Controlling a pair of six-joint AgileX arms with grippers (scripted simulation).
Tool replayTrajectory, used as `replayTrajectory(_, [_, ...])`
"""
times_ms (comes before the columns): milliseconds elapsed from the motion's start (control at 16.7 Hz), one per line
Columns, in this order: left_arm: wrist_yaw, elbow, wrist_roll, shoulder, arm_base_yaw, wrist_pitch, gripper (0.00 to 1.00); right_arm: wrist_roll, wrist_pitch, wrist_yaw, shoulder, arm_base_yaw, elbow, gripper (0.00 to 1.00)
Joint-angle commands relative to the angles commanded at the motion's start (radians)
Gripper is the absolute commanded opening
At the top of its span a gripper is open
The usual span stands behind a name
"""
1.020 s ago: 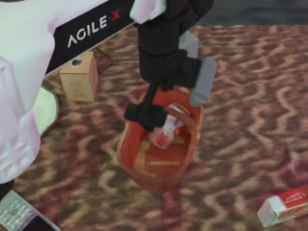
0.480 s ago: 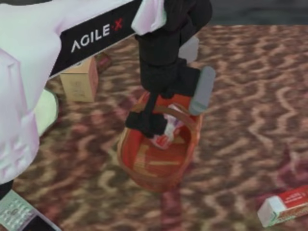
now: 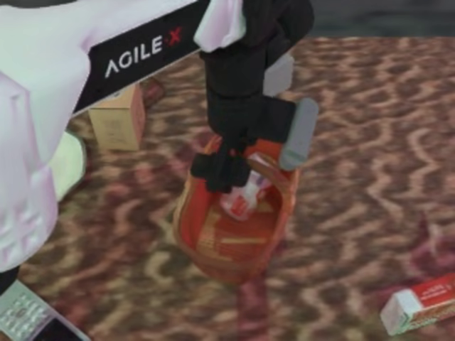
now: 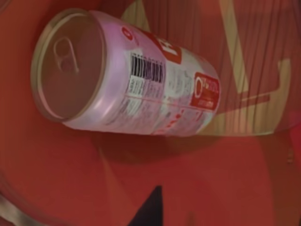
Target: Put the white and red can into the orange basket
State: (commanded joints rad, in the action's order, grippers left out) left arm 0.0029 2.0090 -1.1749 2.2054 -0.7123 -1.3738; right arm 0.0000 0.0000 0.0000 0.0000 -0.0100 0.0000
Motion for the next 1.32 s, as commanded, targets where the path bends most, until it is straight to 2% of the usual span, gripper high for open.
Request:
replayTrajectory(360, [0.0,0.0,0.0,0.0,0.0,0.0,0.02,0.0,0.0,0.0,0.0,0.0,0.0,1.0])
replayTrajectory(1320, [0.0,0.0,0.0,0.0,0.0,0.0,0.0,0.0,0.0,0.0,0.0,0.0,0.0,1.0])
